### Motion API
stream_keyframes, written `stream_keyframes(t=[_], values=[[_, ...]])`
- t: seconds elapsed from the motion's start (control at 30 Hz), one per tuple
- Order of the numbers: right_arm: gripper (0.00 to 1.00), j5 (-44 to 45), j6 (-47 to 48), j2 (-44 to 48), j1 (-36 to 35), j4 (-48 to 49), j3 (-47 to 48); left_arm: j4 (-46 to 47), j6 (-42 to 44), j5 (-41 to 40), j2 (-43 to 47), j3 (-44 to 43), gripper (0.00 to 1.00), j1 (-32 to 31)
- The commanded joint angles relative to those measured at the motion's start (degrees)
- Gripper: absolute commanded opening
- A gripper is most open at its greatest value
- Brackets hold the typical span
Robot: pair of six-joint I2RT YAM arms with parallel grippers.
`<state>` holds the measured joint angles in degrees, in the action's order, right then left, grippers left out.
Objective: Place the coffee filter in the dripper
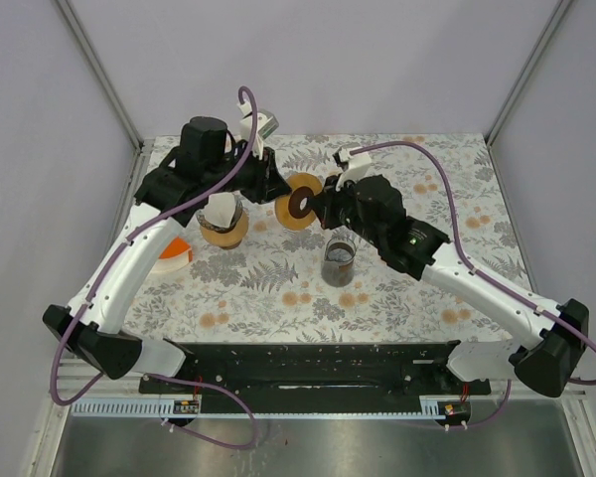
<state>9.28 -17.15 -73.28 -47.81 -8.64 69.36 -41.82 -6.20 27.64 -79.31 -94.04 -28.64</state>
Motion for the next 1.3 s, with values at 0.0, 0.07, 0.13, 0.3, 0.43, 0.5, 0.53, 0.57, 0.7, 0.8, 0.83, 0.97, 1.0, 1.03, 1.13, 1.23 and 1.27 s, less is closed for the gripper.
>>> stream_keyframes(t=[0.0, 0.07, 0.13, 0.3, 0.43, 0.5, 0.53, 0.57, 0.7, 0.8, 0.83, 0.97, 1.0, 1.03, 1.13, 1.23, 1.27], values=[[0.00, -2.34, 0.89, 1.47, -0.53, 8.03, 0.34, -0.01, 0.92, 4.26, -1.99, 0.35, 0.09, -0.10], [0.00, -1.37, 1.32, 1.82, -0.53, 8.03, -0.02, -0.54, 1.18, 4.18, -2.08, 0.61, 0.00, -0.10], [0.00, -0.67, 1.68, 2.00, -0.53, 7.94, -0.37, -0.80, 1.62, 4.35, -1.82, 0.79, 0.00, -0.10], [0.72, -0.83, 4.57, 1.82, -0.18, 2.07, 2.08, -2.65, 5.83, -1.41, -0.94, -0.61, 0.00, -0.01], [0.92, -15.28, 5.02, 1.91, 5.96, -5.75, 6.65, -1.34, 12.68, -11.18, 2.39, -0.62, 0.00, -0.36], [0.93, -19.55, 3.71, 2.26, 10.35, -8.83, 8.94, 0.16, 16.81, -15.75, 4.68, 0.34, 0.00, -1.32], [0.94, -20.78, 2.92, 2.52, 12.46, -10.32, 9.99, 0.42, 18.83, -18.30, 5.47, 0.35, 0.00, -2.11], [0.95, -20.97, 2.73, 2.61, 13.78, -11.47, 11.13, -0.10, 21.03, -20.84, 5.57, -0.35, 0.00, -2.90], [0.98, -20.27, 3.43, 0.16, 15.82, -19.02, 18.42, -1.16, 29.29, -31.55, 5.83, -0.97, 0.00, -6.06], [0.99, -20.26, 4.23, -3.18, 15.91, -24.65, 25.09, -1.51, 41.31, -42.45, 6.01, -0.01, 0.00, -12.28], [0.99, -20.70, 4.75, -4.23, 15.91, -26.15, 26.60, -0.81, 45.96, -48.23, 6.27, 1.30, 0.00, -15.01], [0.99, -22.37, 5.37, -8.28, 15.91, -29.93, 32.31, 4.89, 61.62, -59.79, 9.25, 7.89, 0.00, -23.72], [1.00, -23.33, 5.63, -8.98, 15.91, -30.55, 33.20, 7.95, 66.79, -61.89, 11.09, 10.78, 0.00, -26.61], [1.00, -24.04, 6.24, -9.43, 15.91, -30.82, 33.99, 11.29, 72.84, -63.57, 12.84, 13.85, 0.00, -29.08], [0.99, -24.92, 7.04, -9.26, 15.82, -30.30, 34.70, 25.87, 90.78, -66.66, 19.96, 27.98, 0.00, -36.64], [1.00, -27.11, 7.56, -8.03, 15.38, -29.15, 33.21, 44.12, 107.40, -64.13, 25.86, 41.61, 0.00, -41.13], [0.99, -27.21, 7.91, -7.85, 14.77, -29.50, 32.77, 49.24, 112.14, -62.63, 27.52, 45.92, 0.00, -41.92]])
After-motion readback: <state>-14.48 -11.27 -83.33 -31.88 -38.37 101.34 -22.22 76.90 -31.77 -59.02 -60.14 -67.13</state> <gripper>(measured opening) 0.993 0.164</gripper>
